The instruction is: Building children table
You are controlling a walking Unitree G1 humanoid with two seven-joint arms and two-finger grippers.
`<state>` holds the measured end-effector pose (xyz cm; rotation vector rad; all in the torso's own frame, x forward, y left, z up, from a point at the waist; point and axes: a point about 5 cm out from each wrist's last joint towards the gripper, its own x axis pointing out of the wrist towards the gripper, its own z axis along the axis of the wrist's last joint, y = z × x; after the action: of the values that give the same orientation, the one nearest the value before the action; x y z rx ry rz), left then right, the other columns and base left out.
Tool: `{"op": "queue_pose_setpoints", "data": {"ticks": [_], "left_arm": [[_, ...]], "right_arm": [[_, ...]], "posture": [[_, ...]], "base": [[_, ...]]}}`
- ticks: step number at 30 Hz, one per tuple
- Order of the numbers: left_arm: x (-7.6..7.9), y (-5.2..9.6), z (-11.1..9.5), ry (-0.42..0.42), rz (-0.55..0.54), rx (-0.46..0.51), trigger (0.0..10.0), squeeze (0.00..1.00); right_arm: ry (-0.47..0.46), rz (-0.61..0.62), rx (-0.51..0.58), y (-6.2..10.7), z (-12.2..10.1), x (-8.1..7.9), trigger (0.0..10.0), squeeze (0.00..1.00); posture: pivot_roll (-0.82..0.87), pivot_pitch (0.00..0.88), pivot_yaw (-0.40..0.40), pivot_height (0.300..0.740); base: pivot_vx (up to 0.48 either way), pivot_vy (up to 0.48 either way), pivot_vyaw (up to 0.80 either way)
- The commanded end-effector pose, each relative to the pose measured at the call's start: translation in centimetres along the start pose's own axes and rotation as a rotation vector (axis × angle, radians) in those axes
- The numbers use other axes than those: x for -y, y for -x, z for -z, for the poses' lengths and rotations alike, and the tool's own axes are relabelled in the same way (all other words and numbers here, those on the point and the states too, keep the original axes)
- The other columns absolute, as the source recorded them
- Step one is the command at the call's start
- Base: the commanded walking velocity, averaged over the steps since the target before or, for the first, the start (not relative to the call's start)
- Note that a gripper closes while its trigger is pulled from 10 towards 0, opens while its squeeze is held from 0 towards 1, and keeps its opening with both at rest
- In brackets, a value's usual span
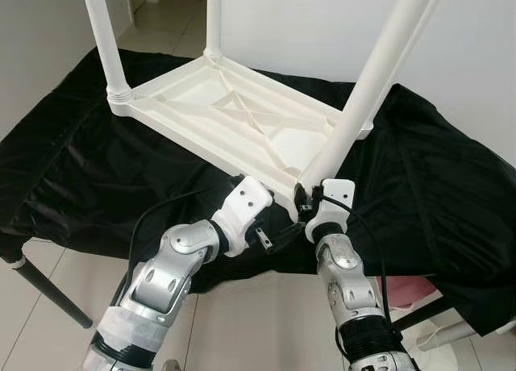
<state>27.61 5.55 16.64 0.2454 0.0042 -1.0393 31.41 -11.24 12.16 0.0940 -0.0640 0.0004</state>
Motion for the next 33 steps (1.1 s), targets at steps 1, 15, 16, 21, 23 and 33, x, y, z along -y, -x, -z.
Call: {"op": "queue_pose_setpoints", "data": {"ticks": [1,15,16,21,23,33], "left_arm": [[0.2,-0.2,0.3,0.008,-0.017,-0.016,10.0,0.00],[0.4,-0.4,0.3,0.004,-0.007,-0.012,10.0,0.00],[0.4,-0.4,0.3,0.003,-0.007,-0.012,10.0,0.00],[0.4,-0.3,0.3,0.004,-0.020,-0.010,10.0,0.00],[0.4,-0.1,0.0,0.019,-0.039,0.021,10.0,0.00],[0.4,0.4,0.4,0.032,-0.072,0.021,10.0,0.00]], "right_arm": [[0.005,0.056,-0.009,0.2,0.2,0.8,10.0,0.00],[0.009,-0.015,0.023,0.3,-0.5,0.7,10.0,1.00],[0.009,-0.019,0.024,0.3,-0.5,0.8,10.0,1.00],[0.031,-0.041,0.037,0.5,-0.6,0.9,10.0,1.00],[0.040,-0.077,0.058,0.9,-0.6,1.2,10.0,0.00],[0.050,-0.103,0.091,0.1,-1.3,2.5,10.0,0.00]], "posture": [[0.04,0.045,-0.096,0.740],[0.04,0.025,-0.110,0.740],[0.04,0.024,-0.114,0.740],[0.05,0.025,-0.121,0.740],[0.05,0.026,-0.122,0.740],[0.05,0.049,-0.127,0.740]], "base": [[0.000,0.000,0.00],[0.000,0.000,0.00],[0.000,0.000,0.00],[0.000,0.000,0.00],[0.000,0.000,0.00],[0.000,0.000,0.00]]}}
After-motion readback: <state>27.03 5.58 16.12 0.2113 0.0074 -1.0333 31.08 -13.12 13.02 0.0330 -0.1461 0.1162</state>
